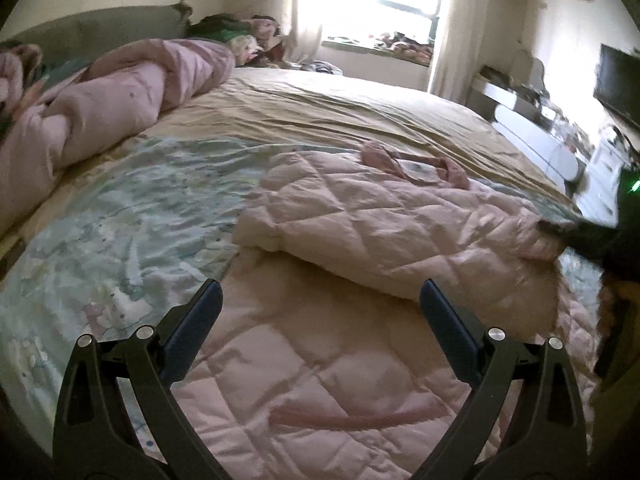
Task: Fold large clothes
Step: 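Grasp the ribbed coat hem with the right gripper, fold it up, release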
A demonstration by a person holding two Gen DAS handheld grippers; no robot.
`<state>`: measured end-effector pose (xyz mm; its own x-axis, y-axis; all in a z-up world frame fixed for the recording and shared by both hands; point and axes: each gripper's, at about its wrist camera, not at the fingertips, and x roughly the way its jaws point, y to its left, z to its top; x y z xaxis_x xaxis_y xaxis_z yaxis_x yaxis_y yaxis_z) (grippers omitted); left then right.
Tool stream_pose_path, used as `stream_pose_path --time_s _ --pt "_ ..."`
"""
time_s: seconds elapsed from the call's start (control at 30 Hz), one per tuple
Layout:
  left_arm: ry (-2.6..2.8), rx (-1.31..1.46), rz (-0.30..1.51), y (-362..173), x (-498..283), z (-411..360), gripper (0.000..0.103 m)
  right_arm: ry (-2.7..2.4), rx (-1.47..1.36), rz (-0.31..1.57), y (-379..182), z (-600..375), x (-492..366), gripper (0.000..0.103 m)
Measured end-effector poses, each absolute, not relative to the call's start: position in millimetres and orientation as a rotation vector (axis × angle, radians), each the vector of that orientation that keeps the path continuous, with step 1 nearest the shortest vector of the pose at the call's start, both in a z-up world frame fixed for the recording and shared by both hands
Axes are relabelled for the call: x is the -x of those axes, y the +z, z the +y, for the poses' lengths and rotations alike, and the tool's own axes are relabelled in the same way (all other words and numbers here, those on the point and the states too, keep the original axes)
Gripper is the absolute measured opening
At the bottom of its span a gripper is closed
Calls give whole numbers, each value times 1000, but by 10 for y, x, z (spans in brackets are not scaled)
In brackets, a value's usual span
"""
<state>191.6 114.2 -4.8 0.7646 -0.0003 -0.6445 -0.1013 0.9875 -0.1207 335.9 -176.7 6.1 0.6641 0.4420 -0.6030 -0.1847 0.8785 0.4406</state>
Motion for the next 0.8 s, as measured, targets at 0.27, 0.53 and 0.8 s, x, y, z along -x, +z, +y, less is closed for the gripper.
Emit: stream_pose_path --time_s 0.27,0.53,0.8 --pt "79 214 704 -88 -1989 1321 92 299 -78 611 831 -1679 -3888 6" --pt "49 198 734 32 -2264 1275 92 158 -43 765 213 -1793 -4392 6" --pt "-3 189 728 184 -2605 1224 92 91 -36 820 -112 -1784 -4432 9"
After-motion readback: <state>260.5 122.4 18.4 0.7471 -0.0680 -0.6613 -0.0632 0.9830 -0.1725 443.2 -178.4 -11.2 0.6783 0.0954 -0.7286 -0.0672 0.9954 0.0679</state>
